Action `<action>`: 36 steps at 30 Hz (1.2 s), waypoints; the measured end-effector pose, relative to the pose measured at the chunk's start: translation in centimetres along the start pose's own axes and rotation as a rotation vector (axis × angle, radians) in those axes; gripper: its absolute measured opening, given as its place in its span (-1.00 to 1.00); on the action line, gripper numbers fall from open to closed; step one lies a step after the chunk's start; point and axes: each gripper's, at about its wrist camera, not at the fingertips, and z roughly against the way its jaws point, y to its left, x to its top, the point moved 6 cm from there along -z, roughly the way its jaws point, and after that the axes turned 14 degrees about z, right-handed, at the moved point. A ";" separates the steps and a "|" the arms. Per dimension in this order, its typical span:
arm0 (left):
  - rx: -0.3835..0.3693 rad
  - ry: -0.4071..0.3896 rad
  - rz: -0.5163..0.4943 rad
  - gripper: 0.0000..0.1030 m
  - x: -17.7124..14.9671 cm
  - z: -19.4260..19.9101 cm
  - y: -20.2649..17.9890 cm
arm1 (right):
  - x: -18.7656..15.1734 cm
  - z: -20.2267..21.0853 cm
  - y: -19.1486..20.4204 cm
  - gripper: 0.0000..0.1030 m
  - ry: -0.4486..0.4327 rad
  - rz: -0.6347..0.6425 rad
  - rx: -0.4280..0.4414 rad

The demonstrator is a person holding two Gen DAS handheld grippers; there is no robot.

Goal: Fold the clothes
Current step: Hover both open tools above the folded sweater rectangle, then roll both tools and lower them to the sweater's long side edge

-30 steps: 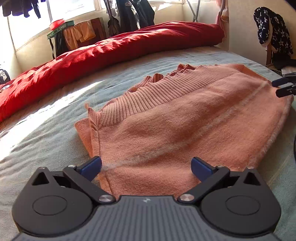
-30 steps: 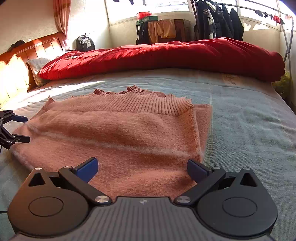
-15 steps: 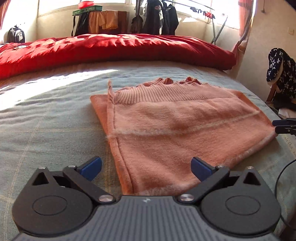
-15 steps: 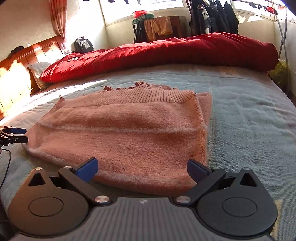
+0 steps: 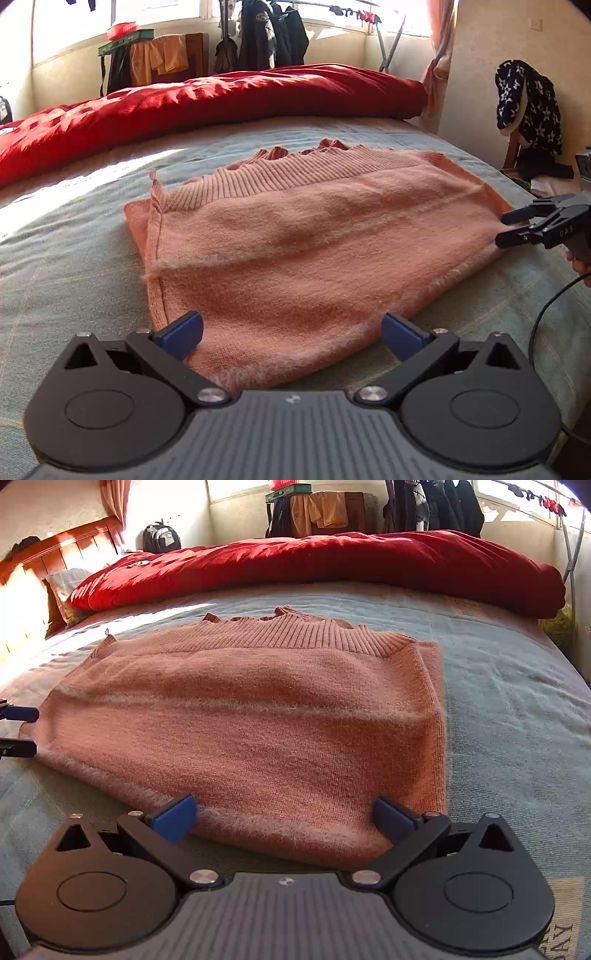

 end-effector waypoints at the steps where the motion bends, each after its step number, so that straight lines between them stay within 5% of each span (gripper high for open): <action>1: -0.007 -0.001 -0.015 0.99 -0.3 0.4 -0.4 | 0.2 0.7 -0.4 1.00 -0.033 -0.021 -0.005; 5: 0.012 0.004 0.008 0.99 -1.6 0.6 -0.9 | 0.0 2.6 -4.8 1.00 -0.112 -0.192 -0.041; 11: -0.017 -0.018 0.044 0.99 -1.2 0.5 -1.4 | -0.9 3.2 -9.7 1.00 -0.178 -0.414 0.081; 15: -0.018 -0.006 0.024 0.99 -0.4 -0.9 -2.4 | 0.6 2.6 -7.8 1.00 -0.208 -0.383 0.206; 19: 0.065 0.029 0.011 0.99 -1.1 -2.0 -1.7 | 0.0 0.7 -6.0 1.00 -0.112 -0.316 0.191; 24: 0.166 0.034 -0.110 0.99 -1.8 -1.6 -1.9 | -0.2 2.6 -3.5 1.00 -0.065 -0.096 0.077; 28: 0.328 -0.049 -0.459 0.99 -1.9 -1.0 -4.5 | 1.0 4.3 0.1 1.00 0.002 0.260 -0.124; 32: 0.519 -0.100 -0.915 0.99 -3.6 -1.9 -7.5 | 1.5 3.9 4.5 1.00 0.079 0.701 -0.296; 36: 0.518 -0.106 -1.086 0.99 -4.8 -2.4 -8.7 | 0.0 2.3 7.4 1.00 0.143 0.993 -0.327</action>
